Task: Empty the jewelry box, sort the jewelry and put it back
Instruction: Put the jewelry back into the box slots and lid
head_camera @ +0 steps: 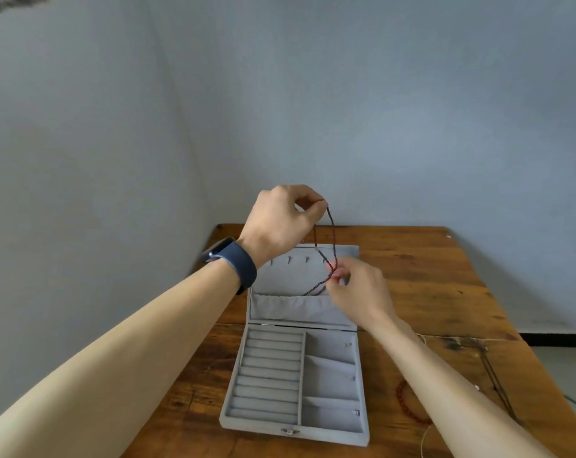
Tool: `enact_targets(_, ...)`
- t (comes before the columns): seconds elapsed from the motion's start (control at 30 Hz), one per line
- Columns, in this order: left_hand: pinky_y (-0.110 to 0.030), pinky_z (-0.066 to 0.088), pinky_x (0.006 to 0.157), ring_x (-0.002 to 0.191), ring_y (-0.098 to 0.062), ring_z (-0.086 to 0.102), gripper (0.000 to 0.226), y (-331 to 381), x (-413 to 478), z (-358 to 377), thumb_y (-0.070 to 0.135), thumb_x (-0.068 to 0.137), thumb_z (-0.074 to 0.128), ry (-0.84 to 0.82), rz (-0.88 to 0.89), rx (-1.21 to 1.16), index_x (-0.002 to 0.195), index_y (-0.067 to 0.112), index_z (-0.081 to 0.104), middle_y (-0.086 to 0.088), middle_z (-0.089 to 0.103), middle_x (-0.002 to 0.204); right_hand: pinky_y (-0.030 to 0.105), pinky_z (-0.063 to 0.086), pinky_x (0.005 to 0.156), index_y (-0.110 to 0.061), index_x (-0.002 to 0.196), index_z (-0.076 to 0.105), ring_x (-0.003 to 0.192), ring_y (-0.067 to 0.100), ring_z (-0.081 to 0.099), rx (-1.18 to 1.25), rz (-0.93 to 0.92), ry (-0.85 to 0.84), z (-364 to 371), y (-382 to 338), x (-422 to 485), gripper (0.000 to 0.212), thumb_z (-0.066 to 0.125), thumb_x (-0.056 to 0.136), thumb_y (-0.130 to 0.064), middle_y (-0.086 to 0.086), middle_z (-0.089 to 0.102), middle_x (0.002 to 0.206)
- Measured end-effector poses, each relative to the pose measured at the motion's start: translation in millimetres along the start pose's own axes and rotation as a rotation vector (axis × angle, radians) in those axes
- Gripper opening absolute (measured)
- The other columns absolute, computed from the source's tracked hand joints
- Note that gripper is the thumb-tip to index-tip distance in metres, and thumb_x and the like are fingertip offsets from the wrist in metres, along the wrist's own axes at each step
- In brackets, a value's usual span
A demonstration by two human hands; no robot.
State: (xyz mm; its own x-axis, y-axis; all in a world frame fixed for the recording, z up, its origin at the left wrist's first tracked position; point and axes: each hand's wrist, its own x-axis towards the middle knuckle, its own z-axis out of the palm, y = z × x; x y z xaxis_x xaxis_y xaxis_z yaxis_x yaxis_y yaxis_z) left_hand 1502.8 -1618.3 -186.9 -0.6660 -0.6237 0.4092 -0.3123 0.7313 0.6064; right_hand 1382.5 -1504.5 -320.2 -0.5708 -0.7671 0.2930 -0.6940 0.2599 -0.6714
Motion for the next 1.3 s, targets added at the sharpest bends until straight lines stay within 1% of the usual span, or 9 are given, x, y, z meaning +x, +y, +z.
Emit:
enact_targets(0.1, -0.005, 0.043, 0.065, 0.078, 0.000, 0.064, 0.012, -11.6, -3.2, 11.2, 0.036, 0.093, 0.061, -0.055, -0.018, 0.058, 0.089, 0.033, 0.073, 0.019, 0.069, 0.085, 0.010, 0.045, 0.068, -0.032, 0.101, 0.067, 0.084, -0.004, 0.062, 0.230, 0.065, -0.049, -13.2, -1.9, 7.1, 0.022, 0.063, 0.086, -0.016, -0.016, 0.069, 0.088)
enact_targets(0.23, -0.018, 0.051, 0.074, 0.081, -0.004, 0.065, 0.014, -21.6, -5.0, 19.5, 0.038, 0.092, 0.062, -0.058, -0.055, 0.085, 0.093, 0.031, 0.074, 0.014, 0.071, 0.088, 0.006, 0.047, 0.069, -0.032, 0.103, 0.070, 0.085, -0.005, 0.064, 0.206, 0.026, -0.206, -19.1, -2.4, 10.2, 0.023, 0.064, 0.087, -0.017, -0.018, 0.070, 0.090)
enact_targets(0.43, -0.017, 0.049, 0.074, 0.083, -0.001, 0.064, 0.014, -28.6, -4.4, 12.4, 0.039, 0.090, 0.063, -0.112, -0.077, 0.114, 0.092, 0.032, 0.075, 0.018, 0.070, 0.085, 0.006, 0.043, 0.067, -0.033, 0.106, 0.062, 0.082, -0.005, 0.061, 0.241, -0.047, 0.036, -19.1, -3.9, 9.4, 0.021, 0.070, 0.087, -0.027, -0.021, 0.066, 0.089)
enact_targets(0.53, -0.025, 0.053, 0.076, 0.081, -0.004, 0.064, 0.012, -32.7, -9.2, 18.0, 0.039, 0.090, 0.064, -0.218, -0.079, 0.200, 0.091, 0.034, 0.075, 0.017, 0.071, 0.083, 0.005, 0.042, 0.066, -0.036, 0.111, 0.065, 0.083, -0.005, 0.061, 0.248, -0.095, -0.002, -21.6, -9.1, 13.6, 0.027, 0.069, 0.086, -0.028, -0.020, 0.066, 0.092)
enact_targets(0.63, -0.033, 0.056, 0.080, 0.087, -0.010, 0.065, 0.014, -35.8, -13.8, 28.1, 0.038, 0.092, 0.064, -0.286, -0.068, 0.240, 0.095, 0.032, 0.076, 0.012, 0.072, 0.090, 0.002, 0.042, 0.067, -0.036, 0.103, 0.072, 0.086, -0.011, 0.059, 0.225, -0.126, -0.068, -22.4, -10.4, 16.3, 0.017, 0.070, 0.087, -0.031, -0.023, 0.068, 0.090)
enact_targets(0.8, -0.029, 0.055, 0.084, 0.093, -0.008, 0.065, 0.013, -40.0, -17.9, 39.8, 0.033, 0.092, 0.068, -0.290, -0.071, 0.175, 0.101, 0.029, 0.077, 0.011, 0.073, 0.096, 0.001, 0.041, 0.064, -0.037, 0.094, 0.074, 0.082, -0.018, 0.058, 0.191, -0.059, -0.106, -22.5, -3.1, 18.3, 0.007, 0.071, 0.089, -0.039, -0.027, 0.066, 0.081)
enact_targets(1.07, -0.035, 0.057, 0.086, 0.093, -0.007, 0.064, 0.013, -42.5, -26.1, 51.1, 0.030, 0.093, 0.068, -0.267, -0.072, 0.133, 0.104, 0.029, 0.076, 0.011, 0.073, 0.098, 0.000, 0.039, 0.063, -0.035, 0.096, 0.073, 0.082, -0.023, 0.053, 0.089, -0.114, -0.108, -18.6, 1.4, 16.3, 0.010, 0.065, 0.091, -0.038, -0.034, 0.058, 0.075)
enact_targets(1.2, -0.034, 0.056, 0.079, 0.097, -0.011, 0.061, 0.017, -47.5, -30.5, 49.6, 0.035, 0.096, 0.064, -0.189, 0.024, 0.270, 0.106, 0.030, 0.076, 0.009, 0.072, 0.103, 0.020, 0.045, 0.069, -0.028, 0.087, 0.071, 0.081, 0.003, 0.055, 0.002, -0.136, 0.021, -14.8, 4.8, 14.8, 0.008, 0.064, 0.089, -0.032, -0.022, 0.061, 0.079)
enact_targets(1.3, -0.032, 0.041, 0.078, 0.104, -0.020, 0.053, 0.017, -53.6, -34.9, 50.9, 0.034, 0.096, 0.062, -0.033, 0.200, 0.481, 0.099, 0.026, 0.077, 0.004, 0.066, 0.112, 0.030, 0.040, 0.075, -0.022, 0.084, 0.071, 0.095, 0.018, 0.047, -0.203, -0.175, 0.177, -13.2, 6.7, 15.8, 0.010, 0.067, 0.085, -0.032, -0.005, 0.059, 0.104)
